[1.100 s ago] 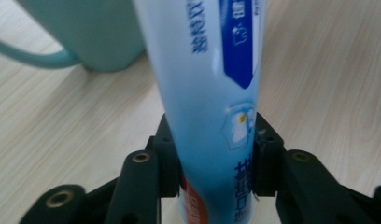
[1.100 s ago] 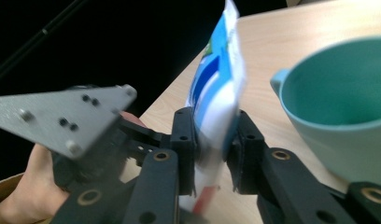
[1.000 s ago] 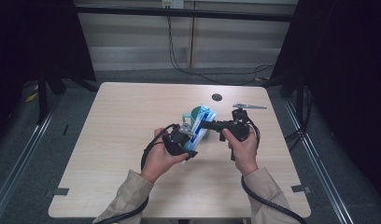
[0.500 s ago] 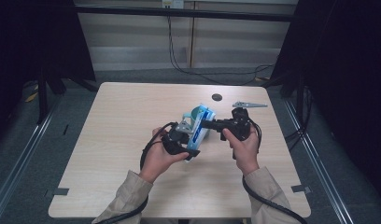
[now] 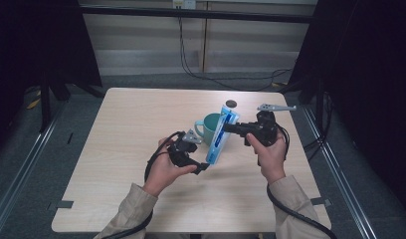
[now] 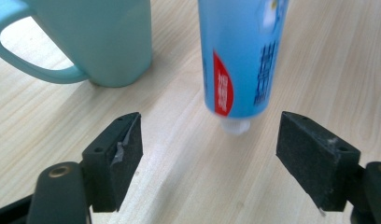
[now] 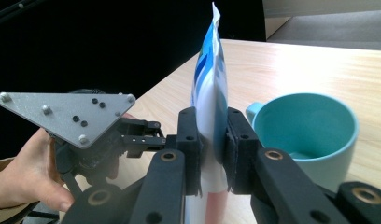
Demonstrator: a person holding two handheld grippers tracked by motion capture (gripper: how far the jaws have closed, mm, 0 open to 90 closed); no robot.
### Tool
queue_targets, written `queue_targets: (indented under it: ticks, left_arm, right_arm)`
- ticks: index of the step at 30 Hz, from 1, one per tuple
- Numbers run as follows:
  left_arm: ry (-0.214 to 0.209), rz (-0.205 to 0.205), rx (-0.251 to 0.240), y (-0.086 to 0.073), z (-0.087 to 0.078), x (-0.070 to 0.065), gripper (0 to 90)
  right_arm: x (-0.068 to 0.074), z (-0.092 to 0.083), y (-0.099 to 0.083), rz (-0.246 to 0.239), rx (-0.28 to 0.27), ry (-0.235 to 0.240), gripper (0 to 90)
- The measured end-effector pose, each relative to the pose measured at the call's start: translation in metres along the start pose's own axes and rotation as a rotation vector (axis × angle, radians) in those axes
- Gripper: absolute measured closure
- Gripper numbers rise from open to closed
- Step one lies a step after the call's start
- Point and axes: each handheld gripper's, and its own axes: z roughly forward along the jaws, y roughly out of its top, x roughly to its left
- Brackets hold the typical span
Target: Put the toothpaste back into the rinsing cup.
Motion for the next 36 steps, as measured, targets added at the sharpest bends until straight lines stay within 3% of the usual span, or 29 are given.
queue_targets:
  ticks: [12,15,26,31,36]
  left_arm:
    - [-0.018,-0.016,0.057,-0.028,0.012,0.004,18.8]
    - [-0.022,-0.037,0.052,-0.034,0.014,0.004,18.2]
    - [-0.020,-0.055,0.055,-0.049,0.016,0.006,17.3]
    - [-0.014,-0.046,0.053,-0.052,0.018,0.007,17.4]
    - [0.003,0.007,0.069,-0.056,0.018,0.009,17.8]
  right_arm:
    - [-0.002,-0.015,0.013,-0.046,-0.003,-0.060,78.6]
    - [-0.002,-0.016,0.016,-0.050,-0.007,-0.064,78.5]
    - [-0.003,-0.022,0.030,-0.071,-0.017,-0.082,78.5]
    - [-0.004,-0.024,0.036,-0.079,-0.012,-0.096,78.5]
    - [-0.007,-0.026,0.043,-0.071,-0.030,-0.103,78.5]
